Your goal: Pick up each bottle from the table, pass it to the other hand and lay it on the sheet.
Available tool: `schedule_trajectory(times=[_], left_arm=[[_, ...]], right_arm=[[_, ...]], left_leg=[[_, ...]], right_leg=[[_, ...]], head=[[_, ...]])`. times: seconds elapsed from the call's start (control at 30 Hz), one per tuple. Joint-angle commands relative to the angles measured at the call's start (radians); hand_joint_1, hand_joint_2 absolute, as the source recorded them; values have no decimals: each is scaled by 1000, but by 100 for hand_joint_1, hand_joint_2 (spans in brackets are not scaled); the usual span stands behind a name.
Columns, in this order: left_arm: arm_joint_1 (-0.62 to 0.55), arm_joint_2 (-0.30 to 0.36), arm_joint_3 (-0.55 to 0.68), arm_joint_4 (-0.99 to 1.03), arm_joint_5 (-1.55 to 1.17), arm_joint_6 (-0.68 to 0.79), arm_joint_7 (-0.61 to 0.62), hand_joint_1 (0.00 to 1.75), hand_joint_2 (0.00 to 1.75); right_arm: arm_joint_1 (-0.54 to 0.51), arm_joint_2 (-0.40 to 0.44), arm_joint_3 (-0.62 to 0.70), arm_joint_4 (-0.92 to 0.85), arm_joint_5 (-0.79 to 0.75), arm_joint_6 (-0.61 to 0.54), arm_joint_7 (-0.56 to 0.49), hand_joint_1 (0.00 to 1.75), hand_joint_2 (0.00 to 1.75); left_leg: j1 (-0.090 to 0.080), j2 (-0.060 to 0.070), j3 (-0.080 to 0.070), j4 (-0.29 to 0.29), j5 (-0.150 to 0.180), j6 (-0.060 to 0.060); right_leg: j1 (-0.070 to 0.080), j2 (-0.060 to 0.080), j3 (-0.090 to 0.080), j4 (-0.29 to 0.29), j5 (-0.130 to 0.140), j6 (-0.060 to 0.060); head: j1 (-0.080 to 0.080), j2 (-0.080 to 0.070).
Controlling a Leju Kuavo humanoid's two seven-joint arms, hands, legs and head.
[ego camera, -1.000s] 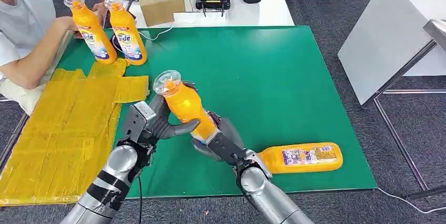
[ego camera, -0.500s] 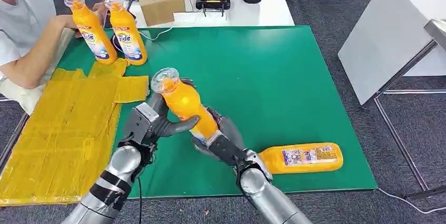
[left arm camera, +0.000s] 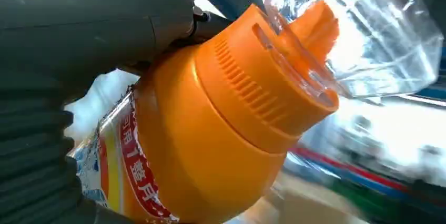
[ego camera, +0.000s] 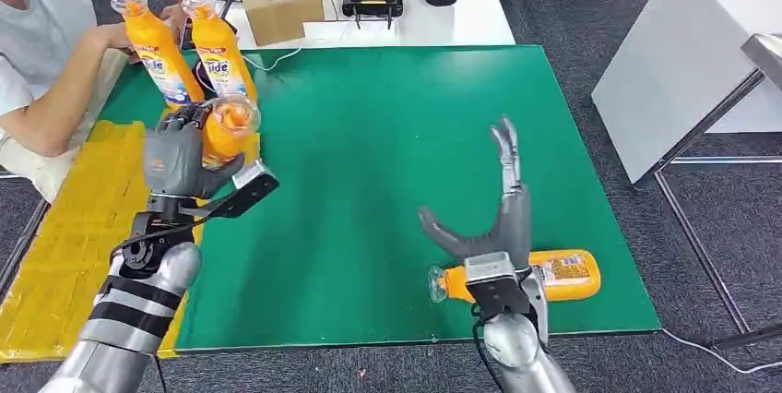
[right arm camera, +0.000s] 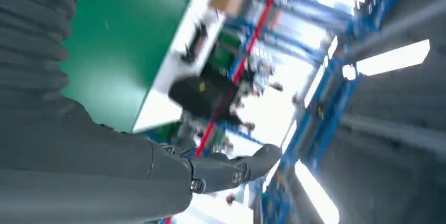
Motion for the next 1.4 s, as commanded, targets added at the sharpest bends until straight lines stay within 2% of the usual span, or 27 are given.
schedule_trajectory(times=[0.03, 0.1, 0.13, 0.17, 0.23, 0.27, 0.33, 0.4, 0.47, 0.57, 0.7, 0.9, 0.93, 0.97, 1.0, 1.1, 1.17, 1.2, 1.27, 1.3, 1.33, 1.4], left_arm=[[-83, 154, -142, 184, -183, -17, 222, 175, 175], [-83, 154, -142, 184, -183, -17, 222, 175, 175], [-110, 187, -212, 199, -183, -57, 278, 175, 175], [-120, 185, -251, 226, -183, -119, 309, 175, 175], [-125, 162, -226, 286, -183, -165, 273, 175, 175], [-116, 105, -150, 344, -146, -186, 175, 175, 175], [-112, 63, -160, 441, -183, -176, 164, 175, 175], [-87, 8, -137, 501, -177, -193, 104, 175, 175], [-71, -23, -140, 547, -183, -190, 88, 175, 175], [-54, -76, -86, 645, -59, -147, -54, 175, 175], [-48, -81, -96, 678, -70, -121, -60, 175, 175], [-46, -93, -92, 701, -60, -121, -77, 175, 175], [-42, -100, -99, 715, -75, -110, -68, 175, 175], [-34, -107, -98, 722, -74, -99, -63, 110, 175], [-30, -118, -83, 743, -49, -66, -86, 0, 175], [-15, -116, -63, 738, -35, 13, -71, 0, 175], [-10, -109, -39, 727, -15, 45, -75, 0, 175], [-7, -105, -13, 711, 8, 76, -90, 0, 175], [3, -108, 53, 676, 136, 106, -204, 0, 175], [18, -101, 82, 631, 167, 110, -237, 0, 175], [34, -104, 119, 588, 196, 110, -265, 0, 175], [44, -103, 142, 565, 210, 110, -289, 0, 175]], right_arm=[[32, -23, -62, -98, 56, -53, 6, 0, 175], [32, -23, -62, -98, 56, -53, 6, 0, 175], [27, -22, -58, -93, 58, -53, 10, 0, 175], [24, -27, -55, -92, 70, -46, 29, 0, 175], [21, -36, -53, -101, 85, -29, 49, 0, 175], [19, -40, -57, -104, 109, -22, 63, 0, 175], [11, -40, -60, -95, 117, 3, 84, 0, 175], [5, -42, -51, -82, 135, 22, 95, 0, 175], [-2, -44, -41, -72, 146, 32, 99, 0, 175], [-17, -46, -27, -53, 130, 37, 98, 0, 175], [-22, -46, -23, -42, 123, 38, 98, 0, 175], [-27, -51, -12, -29, 119, 49, 100, 0, 175], [-31, -52, -6, -20, 120, 53, 102, 0, 175], [-36, -53, -1, -12, 123, 58, 104, 0, 175], [-42, -63, 10, -2, 133, 67, 111, 0, 175], [-49, -93, 36, 17, 174, 107, 140, 0, 175], [-52, -108, 50, 25, 183, 138, 149, 0, 175], [-60, -139, 77, 26, 154, 217, 140, 0, 175], [-69, -196, 118, 40, 96, 357, 111, 0, 175], [-66, -221, 130, 54, 113, 386, 108, 0, 175], [-66, -244, 145, 65, 136, 408, 101, 0, 175], [-60, -267, 154, 80, 161, 410, 84, 0, 175]], left_leg=[[2, -1, 7, 0, -3, -2], [1, 0, 2, 0, 0, -1], [2, -2, 6, 1, -3, -2], [2, -2, 5, 0, -2, -1], [2, -3, 4, 0, -1, -1], [2, -3, 7, 0, -2, -1], [2, -1, 9, 0, -3, -2], [0, -2, 5, -2, 0, -1], [0, -2, 7, -2, -1, -1], [0, -1, 6, -2, -1, -1], [0, 0, 9, -2, -3, -1], [0, 0, 6, -1, -1, -1], [1, 0, 10, -1, -3, -1], [1, 1, 10, -2, -2, -1], [0, 1, 10, -2, -2, -1], [1, 1, 16, -2, -3, -1], [1, 0, 14, -2, -2, -1], [0, 0, 13, -2, -2, -1], [0, 0, 14, -2, -2, -1], [0, -1, 13, -1, -2, 0], [1, 0, 15, -2, -3, -1], [1, -1, 13, -1, -2, -1]], right_leg=[[1, 4, 7, 0, -3, -2], [1, 3, 1, 0, 0, -1], [2, 3, 6, 0, -3, -2], [1, 2, 5, 0, -2, -2], [1, 1, 4, 0, -2, -2], [1, 2, 7, -1, -3, -2], [1, 5, 9, -1, -3, -2], [-1, 2, 5, -2, -1, -1], [-1, 2, 7, -2, -2, -1], [-1, 3, 7, -2, -1, -1], [-1, 6, 10, -2, -2, -2], [0, 4, 7, -1, -1, -1], [0, 6, 11, -2, -2, -2], [0, 5, 11, -2, -1, -2], [-1, 5, 11, -2, -1, -1], [0, 8, 18, -3, -1, -2], [0, 6, 16, -3, -1, -1], [0, 5, 15, -2, -1, -1], [0, 7, 16, -2, -1, -1], [0, 4, 15, -2, -1, -1], [0, 8, 17, -3, -1, -2], [0, 4, 15, -2, -1, -1]], head=[[-1, 0], [0, 0], [-1, 0], [0, 0], [0, 0], [0, 0], [-1, 0], [-1, 0], [0, 0], [0, 0], [0, 0], [-1, 0], [-1, 0], [-1, 0], [-1, 0], [-1, 0], [0, 0], [0, 0], [-1, 0], [0, 0], [0, 0], [0, 0]])
